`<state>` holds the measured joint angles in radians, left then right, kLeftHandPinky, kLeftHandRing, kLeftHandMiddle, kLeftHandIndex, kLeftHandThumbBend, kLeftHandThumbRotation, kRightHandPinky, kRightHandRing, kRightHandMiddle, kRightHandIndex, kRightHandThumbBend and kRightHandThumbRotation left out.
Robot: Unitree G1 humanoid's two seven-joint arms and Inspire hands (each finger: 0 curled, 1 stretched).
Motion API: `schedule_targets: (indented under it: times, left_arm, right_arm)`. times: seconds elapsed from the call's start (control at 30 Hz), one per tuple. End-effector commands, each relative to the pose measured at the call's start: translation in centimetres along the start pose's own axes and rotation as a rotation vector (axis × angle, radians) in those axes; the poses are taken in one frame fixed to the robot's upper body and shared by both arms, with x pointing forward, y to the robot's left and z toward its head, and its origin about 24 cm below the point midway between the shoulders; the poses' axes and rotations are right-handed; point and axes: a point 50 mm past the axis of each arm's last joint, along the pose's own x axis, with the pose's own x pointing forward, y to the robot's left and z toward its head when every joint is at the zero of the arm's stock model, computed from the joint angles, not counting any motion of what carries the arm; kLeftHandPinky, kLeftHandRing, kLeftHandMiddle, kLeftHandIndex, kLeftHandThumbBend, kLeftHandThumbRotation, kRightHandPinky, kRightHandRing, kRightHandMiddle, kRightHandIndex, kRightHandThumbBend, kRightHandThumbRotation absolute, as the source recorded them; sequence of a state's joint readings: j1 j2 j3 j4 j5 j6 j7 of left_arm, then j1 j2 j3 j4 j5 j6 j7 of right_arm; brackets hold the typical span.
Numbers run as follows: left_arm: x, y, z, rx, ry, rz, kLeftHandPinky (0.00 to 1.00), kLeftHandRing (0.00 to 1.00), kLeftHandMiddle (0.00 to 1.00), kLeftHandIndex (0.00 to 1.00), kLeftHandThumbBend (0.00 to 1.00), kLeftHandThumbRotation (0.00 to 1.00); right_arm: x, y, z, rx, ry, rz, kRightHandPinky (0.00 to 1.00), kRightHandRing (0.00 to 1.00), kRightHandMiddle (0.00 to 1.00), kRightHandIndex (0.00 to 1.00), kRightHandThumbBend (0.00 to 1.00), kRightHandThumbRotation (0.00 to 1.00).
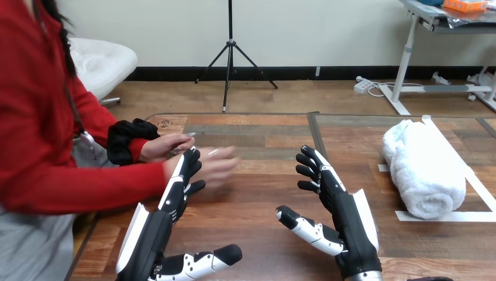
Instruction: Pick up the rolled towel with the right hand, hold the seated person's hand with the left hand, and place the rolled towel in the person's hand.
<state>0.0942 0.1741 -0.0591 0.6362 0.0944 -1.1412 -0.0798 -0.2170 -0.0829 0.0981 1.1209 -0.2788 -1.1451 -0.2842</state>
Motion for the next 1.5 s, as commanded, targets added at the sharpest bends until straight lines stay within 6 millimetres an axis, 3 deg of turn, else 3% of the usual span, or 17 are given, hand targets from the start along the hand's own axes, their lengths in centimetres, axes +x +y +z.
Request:
schedule_targets:
  times: [0.0, 1.47]
  left_arm:
    - [1.81, 0.56, 0.73, 0.011, -0.075, 0.013, 0.88, 0.96, 0.99, 0.99, 1.00, 0.49]
    - [1.78, 0.63, 0.71, -0.004, -0.062, 0.012, 0.85, 0.93, 0.97, 0.98, 1.00, 0.47]
  right_arm:
    - [1.70, -0.49, 1.26, 0.002, -0.092, -0.020, 0.78, 0.86, 0.89, 0.91, 1.00, 0.62]
    - [1.70, -0.54, 1.27, 0.007, -0.093, -0.024, 0.79, 0.86, 0.89, 0.91, 1.00, 0.61]
